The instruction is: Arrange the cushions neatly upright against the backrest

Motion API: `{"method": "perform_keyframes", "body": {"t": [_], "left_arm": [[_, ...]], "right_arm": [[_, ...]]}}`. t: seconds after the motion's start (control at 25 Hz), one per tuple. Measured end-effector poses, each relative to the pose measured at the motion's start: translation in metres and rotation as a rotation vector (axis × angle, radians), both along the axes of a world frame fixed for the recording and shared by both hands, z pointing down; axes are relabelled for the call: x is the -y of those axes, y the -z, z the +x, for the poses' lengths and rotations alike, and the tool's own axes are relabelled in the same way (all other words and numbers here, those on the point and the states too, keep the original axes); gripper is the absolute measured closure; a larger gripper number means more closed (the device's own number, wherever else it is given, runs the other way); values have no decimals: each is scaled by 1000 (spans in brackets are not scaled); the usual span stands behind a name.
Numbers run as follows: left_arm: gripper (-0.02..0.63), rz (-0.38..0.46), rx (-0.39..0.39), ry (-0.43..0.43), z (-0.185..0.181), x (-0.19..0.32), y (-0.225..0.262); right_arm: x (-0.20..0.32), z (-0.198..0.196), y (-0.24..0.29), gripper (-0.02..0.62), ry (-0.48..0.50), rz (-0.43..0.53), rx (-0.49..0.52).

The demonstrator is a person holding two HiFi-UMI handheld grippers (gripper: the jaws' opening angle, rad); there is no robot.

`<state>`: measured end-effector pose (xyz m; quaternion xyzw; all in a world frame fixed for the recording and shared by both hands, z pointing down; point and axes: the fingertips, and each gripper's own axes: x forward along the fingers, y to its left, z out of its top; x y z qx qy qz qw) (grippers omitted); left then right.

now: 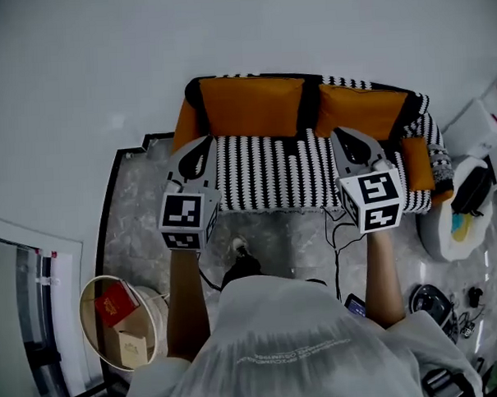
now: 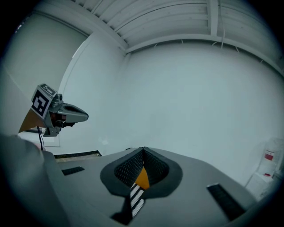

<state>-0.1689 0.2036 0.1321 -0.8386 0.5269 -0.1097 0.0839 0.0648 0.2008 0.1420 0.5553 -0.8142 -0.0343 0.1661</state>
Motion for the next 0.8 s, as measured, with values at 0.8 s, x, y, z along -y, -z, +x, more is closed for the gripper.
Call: {"method": "perform_keyframes", "body": {"t": [0.8], "left_arm": [[586,-50,-11,7,88,-194,-35]], "right_arm": [[-184,74,-31,592,37,-31,-17]]}}
